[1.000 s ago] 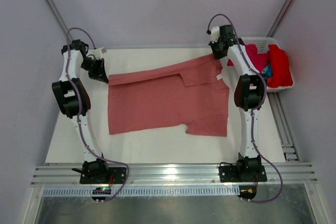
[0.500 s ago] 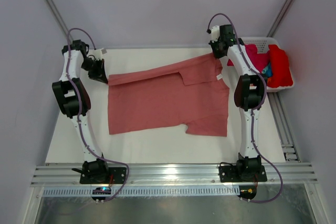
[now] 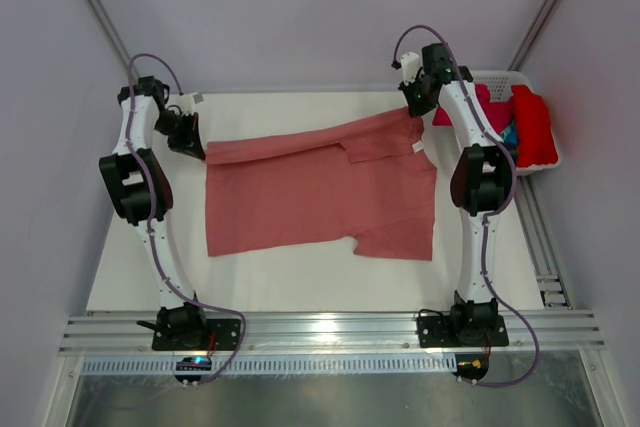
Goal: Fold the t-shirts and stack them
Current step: Fold the tshirt
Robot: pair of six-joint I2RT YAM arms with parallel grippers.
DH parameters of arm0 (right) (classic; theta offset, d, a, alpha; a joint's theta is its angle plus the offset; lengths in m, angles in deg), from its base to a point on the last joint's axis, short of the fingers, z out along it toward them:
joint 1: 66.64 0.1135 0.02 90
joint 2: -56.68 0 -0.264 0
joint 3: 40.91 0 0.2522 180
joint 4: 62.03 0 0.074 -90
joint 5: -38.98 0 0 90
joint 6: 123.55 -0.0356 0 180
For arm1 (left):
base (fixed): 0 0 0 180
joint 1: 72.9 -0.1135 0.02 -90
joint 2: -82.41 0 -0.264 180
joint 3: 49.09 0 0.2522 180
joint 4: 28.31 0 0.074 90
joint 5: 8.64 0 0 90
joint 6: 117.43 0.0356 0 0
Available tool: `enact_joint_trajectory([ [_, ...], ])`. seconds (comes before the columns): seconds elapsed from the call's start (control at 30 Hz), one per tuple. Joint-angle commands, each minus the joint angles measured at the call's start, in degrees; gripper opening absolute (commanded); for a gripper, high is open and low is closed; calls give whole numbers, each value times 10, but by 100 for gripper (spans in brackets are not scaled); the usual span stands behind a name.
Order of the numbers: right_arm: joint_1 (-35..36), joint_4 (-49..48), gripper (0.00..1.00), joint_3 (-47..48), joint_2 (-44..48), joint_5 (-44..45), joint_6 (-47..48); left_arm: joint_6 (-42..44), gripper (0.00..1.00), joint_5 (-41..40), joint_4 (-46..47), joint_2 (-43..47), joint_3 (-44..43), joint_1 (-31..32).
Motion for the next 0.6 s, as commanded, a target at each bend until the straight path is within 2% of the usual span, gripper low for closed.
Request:
enact_joint_trajectory([
  [0.0,-4,48,3,-19,66,-27,49,7,0,3,-8,33,5,-4],
  [0.3,-4,63,3,-47,54,-35,60,12,0,10,-17,34,2,-4],
  [0.57,-4,44,3,-38,26,2,45,15,0,24,-33,31,6,-4],
])
